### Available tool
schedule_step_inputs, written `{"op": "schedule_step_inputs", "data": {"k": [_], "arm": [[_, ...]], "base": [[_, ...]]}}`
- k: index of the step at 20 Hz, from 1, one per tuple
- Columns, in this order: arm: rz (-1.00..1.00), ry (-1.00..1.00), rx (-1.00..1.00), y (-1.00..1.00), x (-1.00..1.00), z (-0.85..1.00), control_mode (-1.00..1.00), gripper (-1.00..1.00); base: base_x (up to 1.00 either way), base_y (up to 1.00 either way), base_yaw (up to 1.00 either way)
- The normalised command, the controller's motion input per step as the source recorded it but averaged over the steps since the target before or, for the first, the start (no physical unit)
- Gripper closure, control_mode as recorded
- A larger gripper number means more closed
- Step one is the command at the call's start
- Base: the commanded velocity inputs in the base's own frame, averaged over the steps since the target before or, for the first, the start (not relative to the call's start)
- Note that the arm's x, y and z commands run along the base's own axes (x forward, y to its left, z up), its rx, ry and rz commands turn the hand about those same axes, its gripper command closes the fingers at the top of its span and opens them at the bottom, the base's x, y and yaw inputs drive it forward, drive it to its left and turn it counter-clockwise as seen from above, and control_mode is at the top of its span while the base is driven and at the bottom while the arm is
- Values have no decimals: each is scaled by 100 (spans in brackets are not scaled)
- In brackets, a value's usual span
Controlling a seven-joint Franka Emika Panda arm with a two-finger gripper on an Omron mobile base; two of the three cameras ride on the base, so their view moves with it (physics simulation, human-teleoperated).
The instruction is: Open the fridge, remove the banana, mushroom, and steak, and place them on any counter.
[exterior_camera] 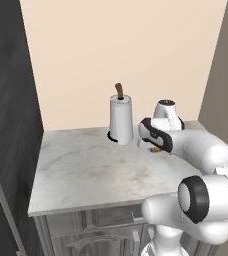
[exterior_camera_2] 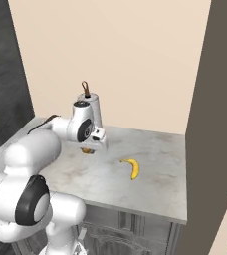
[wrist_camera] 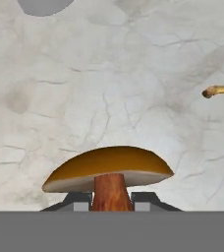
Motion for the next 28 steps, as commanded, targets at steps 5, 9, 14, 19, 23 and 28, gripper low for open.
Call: {"op": "schedule_step_inputs", "data": {"k": [5,9,14,19,23,28], "arm": [[0,-13,-4,-7,-34,-100,-100,100],[0,-7,-1,0,-19,-66,-100,100],[0,1,0,0,0,-28,-100,100],[0,0,0,0,7,-1,-100,-100],[0,-19,0,0,-10,0,-100,-100],[0,-21,2,0,-3,11,-100,-100]], "base": [[0,0,0],[0,0,0],[0,0,0],[0,0,0],[0,0,0],[0,0,0]]}}
